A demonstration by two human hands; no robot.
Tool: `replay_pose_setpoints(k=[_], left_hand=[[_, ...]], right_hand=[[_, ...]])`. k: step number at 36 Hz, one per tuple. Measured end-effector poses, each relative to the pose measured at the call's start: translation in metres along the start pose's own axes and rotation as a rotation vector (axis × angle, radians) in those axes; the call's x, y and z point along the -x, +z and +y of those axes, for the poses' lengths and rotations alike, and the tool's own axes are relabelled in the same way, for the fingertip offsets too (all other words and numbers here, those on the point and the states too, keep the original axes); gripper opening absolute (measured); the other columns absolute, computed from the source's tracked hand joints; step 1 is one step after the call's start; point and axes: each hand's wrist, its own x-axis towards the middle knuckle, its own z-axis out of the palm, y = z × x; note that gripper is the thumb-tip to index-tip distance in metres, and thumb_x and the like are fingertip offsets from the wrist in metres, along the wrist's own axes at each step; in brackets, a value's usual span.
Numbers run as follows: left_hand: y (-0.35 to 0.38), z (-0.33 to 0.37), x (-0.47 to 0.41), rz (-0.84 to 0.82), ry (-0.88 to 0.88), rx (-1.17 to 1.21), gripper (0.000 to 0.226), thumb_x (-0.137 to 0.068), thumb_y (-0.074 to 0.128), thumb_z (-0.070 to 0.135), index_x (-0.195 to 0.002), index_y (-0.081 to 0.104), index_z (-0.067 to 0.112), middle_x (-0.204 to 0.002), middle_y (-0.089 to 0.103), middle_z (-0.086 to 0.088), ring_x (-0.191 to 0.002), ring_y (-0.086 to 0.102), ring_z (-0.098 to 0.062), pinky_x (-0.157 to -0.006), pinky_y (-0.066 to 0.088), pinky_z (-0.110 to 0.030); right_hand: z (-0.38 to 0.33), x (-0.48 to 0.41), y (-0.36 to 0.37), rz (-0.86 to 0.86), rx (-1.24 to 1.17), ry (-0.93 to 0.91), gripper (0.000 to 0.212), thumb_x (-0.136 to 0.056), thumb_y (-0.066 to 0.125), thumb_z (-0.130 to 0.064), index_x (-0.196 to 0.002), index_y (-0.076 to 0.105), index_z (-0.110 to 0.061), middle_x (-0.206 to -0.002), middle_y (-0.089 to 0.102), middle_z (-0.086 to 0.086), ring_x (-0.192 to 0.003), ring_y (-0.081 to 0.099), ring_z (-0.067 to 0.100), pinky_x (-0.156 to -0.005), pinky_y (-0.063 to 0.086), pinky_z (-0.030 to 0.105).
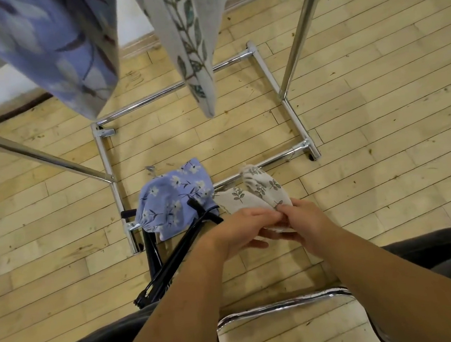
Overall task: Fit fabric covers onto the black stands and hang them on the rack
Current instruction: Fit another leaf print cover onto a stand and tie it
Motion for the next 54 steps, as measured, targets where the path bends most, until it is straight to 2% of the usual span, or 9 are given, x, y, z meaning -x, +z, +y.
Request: replay_pose_setpoints(k=[5, 13, 18, 23, 26, 30, 37, 46, 54], left_hand=[[-0.018, -0.005, -0.002, 0.31, -0.036, 0.146, 0.026, -0.099, 0.06, 0.04, -0.108, 0.076, 0.022, -0.098, 0.079, 0.002, -0.058, 0.049, -0.009, -0.051, 0.037, -0.021], [-0.037, -0.016, -0.01, 0.63, 0.082, 0.245, 0.024, -0.103, 0.055, 0.036, -0.104, 0.071, 0.018, -0.092, 0.071, 0.002, -0.068, 0.059, -0.011, -0.062, 0.047, -0.028], [-0.042, -0.02, -0.011, 0.742, 0.131, 0.148, 0.03, -0.102, 0.059, 0.036, -0.128, 0.057, 0.023, -0.126, 0.061, 0.002, -0.105, 0.062, -0.015, -0.079, 0.05, -0.03], [-0.043, -0.019, -0.01, 0.707, 0.161, 0.03, 0.046, -0.104, 0.054, 0.029, -0.149, 0.044, 0.033, -0.146, 0.047, 0.002, -0.105, 0.064, -0.011, -0.06, 0.048, -0.011], [-0.041, -0.018, -0.008, 0.585, 0.193, 0.077, 0.047, -0.103, 0.052, 0.016, -0.143, 0.052, 0.04, -0.122, 0.055, 0.012, -0.079, 0.062, 0.007, -0.065, 0.052, -0.014], [-0.036, -0.014, -0.003, 0.464, 0.159, 0.145, 0.021, -0.102, 0.055, 0.023, -0.114, 0.072, 0.027, -0.097, 0.078, 0.005, -0.086, 0.073, -0.009, -0.071, 0.054, -0.02], [-0.032, -0.011, -0.004, 0.415, 0.099, 0.236, 0.024, -0.099, 0.059, 0.03, -0.105, 0.073, 0.011, -0.097, 0.077, -0.004, -0.094, 0.071, -0.025, -0.085, 0.056, -0.038], [-0.028, -0.005, 0.001, 0.465, 0.109, 0.2, 0.022, -0.098, 0.065, 0.031, -0.101, 0.074, 0.011, -0.092, 0.08, -0.006, -0.09, 0.076, -0.023, -0.085, 0.062, -0.041], [-0.024, 0.0, 0.003, 0.453, 0.173, 0.108, 0.008, -0.093, 0.072, 0.027, -0.088, 0.075, 0.022, -0.083, 0.079, -0.001, -0.08, 0.077, -0.018, -0.07, 0.06, -0.034]], right_hand=[[0.002, -0.003, -0.002, 0.038, 0.024, 0.016, 0.026, -0.103, 0.051, -0.015, -0.12, 0.07, -0.02, -0.109, 0.072, 0.014, -0.093, 0.067, 0.026, -0.067, 0.058, 0.037], [-0.004, 0.002, 0.001, 0.062, -0.071, 0.063, 0.029, -0.104, 0.044, -0.013, -0.109, 0.068, -0.03, -0.12, 0.067, 0.011, -0.112, 0.065, 0.031, -0.074, 0.061, 0.043], [-0.008, 0.007, 0.002, 0.084, -0.155, 0.099, 0.025, -0.103, 0.042, -0.014, -0.1, 0.066, -0.02, -0.11, 0.068, 0.013, -0.102, 0.066, 0.031, -0.084, 0.059, 0.049], [-0.009, 0.01, 0.003, 0.083, -0.217, 0.12, 0.028, -0.101, 0.043, -0.016, -0.106, 0.07, -0.01, -0.101, 0.075, 0.015, -0.093, 0.069, 0.03, -0.082, 0.059, 0.047], [-0.007, 0.008, 0.003, 0.079, -0.185, 0.124, 0.035, -0.1, 0.044, -0.021, -0.112, 0.072, -0.004, -0.108, 0.076, 0.02, -0.097, 0.07, 0.032, -0.092, 0.059, 0.051], [-0.007, 0.008, 0.003, 0.073, -0.128, 0.134, 0.035, -0.1, 0.045, -0.024, -0.111, 0.07, -0.003, -0.105, 0.077, 0.021, -0.099, 0.073, 0.036, -0.092, 0.06, 0.051], [-0.008, 0.005, 0.003, 0.066, -0.026, 0.118, 0.034, -0.099, 0.053, -0.033, -0.107, 0.07, -0.004, -0.103, 0.076, 0.02, -0.098, 0.073, 0.037, -0.093, 0.059, 0.056], [-0.007, 0.01, 0.006, 0.014, 0.152, -0.053, 0.034, -0.1, 0.048, -0.063, -0.094, 0.065, -0.035, -0.101, 0.071, -0.007, -0.097, 0.066, 0.016, -0.088, 0.054, 0.041], [-0.008, 0.019, 0.008, 0.021, 0.139, -0.255, 0.052, -0.091, 0.067, -0.059, -0.133, 0.056, -0.031, -0.118, 0.06, -0.014, -0.101, 0.061, 0.003, -0.073, 0.053, 0.023]])
